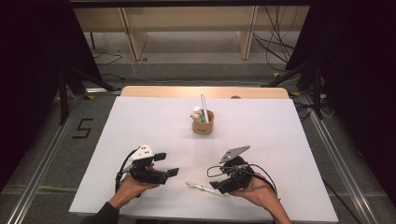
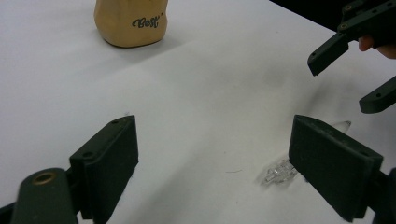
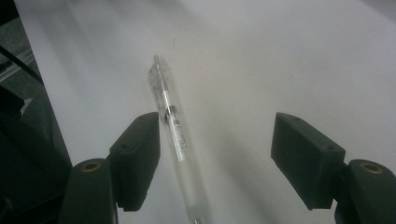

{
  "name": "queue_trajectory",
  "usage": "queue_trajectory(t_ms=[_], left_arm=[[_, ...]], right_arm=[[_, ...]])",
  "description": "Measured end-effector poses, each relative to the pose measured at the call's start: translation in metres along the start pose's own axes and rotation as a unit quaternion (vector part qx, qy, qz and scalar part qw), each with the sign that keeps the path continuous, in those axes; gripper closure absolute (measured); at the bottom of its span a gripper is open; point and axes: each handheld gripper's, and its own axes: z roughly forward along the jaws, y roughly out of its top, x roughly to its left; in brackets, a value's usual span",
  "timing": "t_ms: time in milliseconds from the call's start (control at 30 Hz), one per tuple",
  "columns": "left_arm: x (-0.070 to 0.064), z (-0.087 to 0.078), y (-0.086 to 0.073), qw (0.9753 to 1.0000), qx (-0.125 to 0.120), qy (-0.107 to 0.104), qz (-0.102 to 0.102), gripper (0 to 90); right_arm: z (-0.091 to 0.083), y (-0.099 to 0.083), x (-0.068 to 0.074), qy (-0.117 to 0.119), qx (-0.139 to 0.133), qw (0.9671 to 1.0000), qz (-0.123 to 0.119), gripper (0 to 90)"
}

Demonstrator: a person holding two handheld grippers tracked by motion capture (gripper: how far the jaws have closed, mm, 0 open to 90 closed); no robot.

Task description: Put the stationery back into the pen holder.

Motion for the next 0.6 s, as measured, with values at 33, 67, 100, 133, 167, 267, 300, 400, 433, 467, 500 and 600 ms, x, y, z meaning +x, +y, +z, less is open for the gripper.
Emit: queue_trajectory(t_ms=[33, 67, 100, 133, 167, 267, 300, 400, 433, 467, 500, 600], left_arm=[[0.0, 0.0, 0.0, 1.0, 0.0, 0.0, 0.0, 15.4], [0.0, 0.0, 0.0, 1.0, 0.001, 0.0, 0.002, 15.5], [0.0, 0.0, 0.0, 1.0, 0.001, 0.0, 0.002, 15.4], [0.0, 0.0, 0.0, 1.0, 0.001, 0.0, 0.002, 15.4], [0.0, 0.0, 0.0, 1.0, 0.001, 0.0, 0.002, 15.4], [0.0, 0.0, 0.0, 1.0, 0.001, 0.0, 0.002, 15.4], [0.0, 0.0, 0.0, 1.0, 0.001, 0.0, 0.002, 15.4], [0.0, 0.0, 0.0, 1.0, 0.001, 0.0, 0.002, 15.4], [0.0, 0.0, 0.0, 1.0, 0.001, 0.0, 0.002, 15.4], [0.0, 0.0, 0.0, 1.0, 0.001, -0.001, 0.003, 15.4], [0.0, 0.0, 0.0, 1.0, 0.001, -0.001, 0.002, 15.4], [-0.001, 0.0, 0.0, 1.0, 0.001, -0.001, 0.002, 15.4]], right_arm=[[0.001, -0.001, 0.001, 0.0, 0.003, 1.0, -0.003, 33.9], [0.001, -0.001, 0.001, 0.001, 0.007, 1.0, -0.005, 34.0], [0.002, -0.002, 0.002, 0.0, 0.011, 0.9999, -0.006, 34.2], [0.003, -0.002, 0.002, 0.001, 0.014, 0.9999, -0.007, 34.4], [0.004, -0.003, 0.002, 0.001, 0.017, 0.9998, -0.007, 34.6], [0.006, -0.004, 0.004, -0.002, 0.033, 0.9994, -0.01, 35.1], [0.007, -0.005, 0.005, -0.005, 0.037, 0.9992, -0.015, 35.3], [0.009, -0.006, 0.008, -0.006, 0.055, 0.9982, -0.024, 36.5], [0.009, -0.006, 0.009, -0.004, 0.06, 0.9979, -0.022, 36.9], [0.01, -0.007, 0.01, -0.004, 0.065, 0.9975, -0.025, 37.3], [0.011, -0.007, 0.011, -0.005, 0.069, 0.9972, -0.027, 37.8], [0.012, -0.008, 0.012, -0.003, 0.08, 0.9963, -0.03, 40.0]])
